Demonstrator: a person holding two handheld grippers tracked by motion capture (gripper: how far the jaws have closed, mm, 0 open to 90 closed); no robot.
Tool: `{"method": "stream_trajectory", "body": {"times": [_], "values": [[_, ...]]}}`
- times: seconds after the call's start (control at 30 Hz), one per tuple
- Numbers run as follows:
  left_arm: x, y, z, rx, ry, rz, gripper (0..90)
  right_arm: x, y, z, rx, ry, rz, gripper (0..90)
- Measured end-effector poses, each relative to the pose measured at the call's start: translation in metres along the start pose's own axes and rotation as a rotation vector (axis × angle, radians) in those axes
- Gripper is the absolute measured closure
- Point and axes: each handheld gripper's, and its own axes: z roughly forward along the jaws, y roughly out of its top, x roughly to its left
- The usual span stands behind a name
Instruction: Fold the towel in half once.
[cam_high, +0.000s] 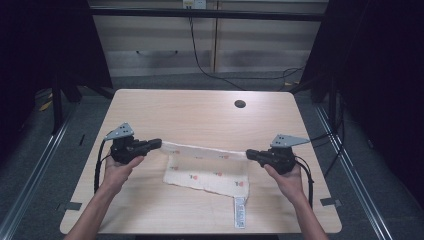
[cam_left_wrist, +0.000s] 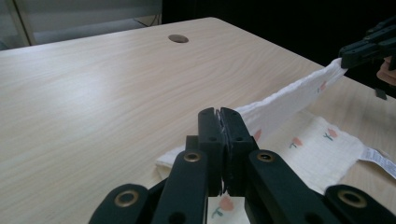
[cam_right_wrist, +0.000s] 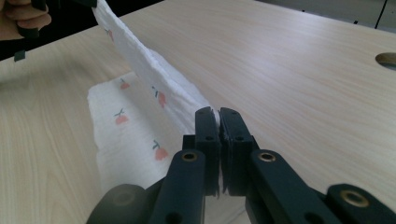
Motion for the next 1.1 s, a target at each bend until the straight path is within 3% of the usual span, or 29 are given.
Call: {"method": "stream_trajectory", "body": {"times": [0.33, 0.53, 0.77, 1.1], "values": [[-0.011, -0.019, -0.005, 0.071, -0.015, 0.028, 88.4, 0.009, -0.009, -0.005, 0.027, 0.011, 0.004, 86.8], [-0.018, -0.035, -0.004, 0.151, -0.019, 0.060, 88.4, 0.020, -0.023, -0.001, 0.091, 0.032, -0.004, 86.4], [-0.020, -0.054, 0.003, 0.234, -0.023, 0.067, 88.3, 0.029, -0.039, 0.005, 0.162, 0.060, 0.007, 85.0], [-0.021, -0.072, 0.011, 0.301, -0.036, 0.073, 88.2, 0.032, -0.057, 0.013, 0.220, 0.073, 0.018, 84.8]]}}
